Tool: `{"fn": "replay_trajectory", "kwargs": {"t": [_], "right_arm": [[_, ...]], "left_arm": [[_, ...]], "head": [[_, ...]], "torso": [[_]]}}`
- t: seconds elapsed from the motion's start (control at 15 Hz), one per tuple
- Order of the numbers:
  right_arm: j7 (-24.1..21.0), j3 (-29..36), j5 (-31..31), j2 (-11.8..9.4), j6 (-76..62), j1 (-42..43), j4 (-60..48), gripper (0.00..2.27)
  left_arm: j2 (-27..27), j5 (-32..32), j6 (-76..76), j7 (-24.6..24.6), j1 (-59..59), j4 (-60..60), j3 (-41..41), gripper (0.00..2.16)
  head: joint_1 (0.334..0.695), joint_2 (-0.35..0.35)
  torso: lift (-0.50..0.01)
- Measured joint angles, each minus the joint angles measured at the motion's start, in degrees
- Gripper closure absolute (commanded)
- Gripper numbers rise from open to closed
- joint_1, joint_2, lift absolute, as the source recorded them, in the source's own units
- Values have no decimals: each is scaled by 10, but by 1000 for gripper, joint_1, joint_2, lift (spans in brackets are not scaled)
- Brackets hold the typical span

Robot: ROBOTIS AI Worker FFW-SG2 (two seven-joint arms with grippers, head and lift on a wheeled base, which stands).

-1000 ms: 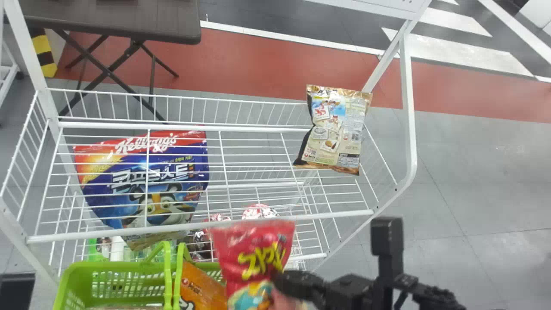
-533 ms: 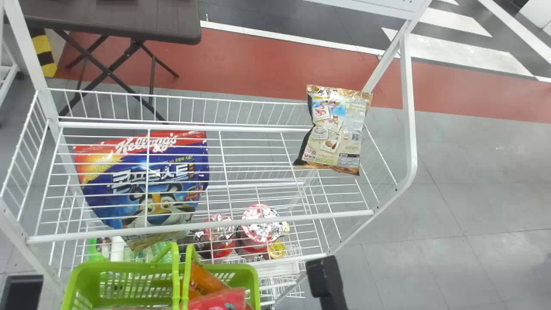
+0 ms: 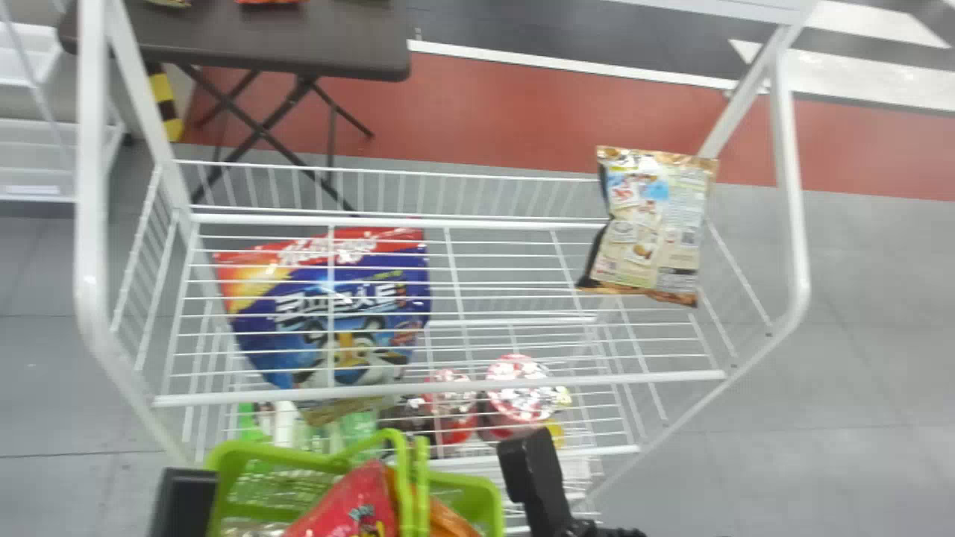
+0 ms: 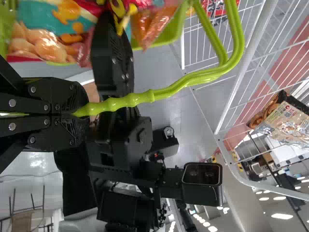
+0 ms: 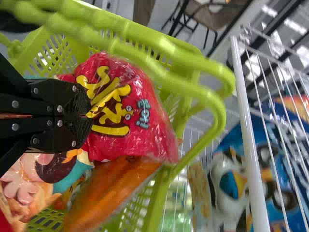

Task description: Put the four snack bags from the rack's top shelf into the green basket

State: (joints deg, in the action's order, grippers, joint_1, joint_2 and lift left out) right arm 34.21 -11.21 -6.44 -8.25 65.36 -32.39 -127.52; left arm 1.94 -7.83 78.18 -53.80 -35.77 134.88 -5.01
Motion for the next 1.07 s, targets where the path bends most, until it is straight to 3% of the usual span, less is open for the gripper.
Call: {"fn": "replay_trajectory", "kwargs": {"t": [0.07, 0.13, 0.27, 0.73, 1.07], "right_arm": [[18, -7, 1, -3, -8, -1, 6, 2003], [27, -10, 2, -5, -15, -3, 9, 1595], [27, -10, 6, -9, -30, -11, 8, -1], [20, 73, 26, -11, -39, -25, -24, 56], [43, 143, -14, -8, -40, -28, -56, 56]], "left_arm": [[1, 0, 0, 0, 0, 0, 0, 2142], [1, 0, -1, 0, 0, 0, 0, 2142], [0, 0, -3, 0, 0, 0, -1, 2142], [0, 0, -4, 1, 0, -1, 0, 2142], [-3, 9, -4, 8, 2, -2, -8, 2142]], "head": [[695, -93], [695, -76], [695, -73], [695, -297], [695, -350]], "torso": [[0], [0], [0], [0], [0]]}}
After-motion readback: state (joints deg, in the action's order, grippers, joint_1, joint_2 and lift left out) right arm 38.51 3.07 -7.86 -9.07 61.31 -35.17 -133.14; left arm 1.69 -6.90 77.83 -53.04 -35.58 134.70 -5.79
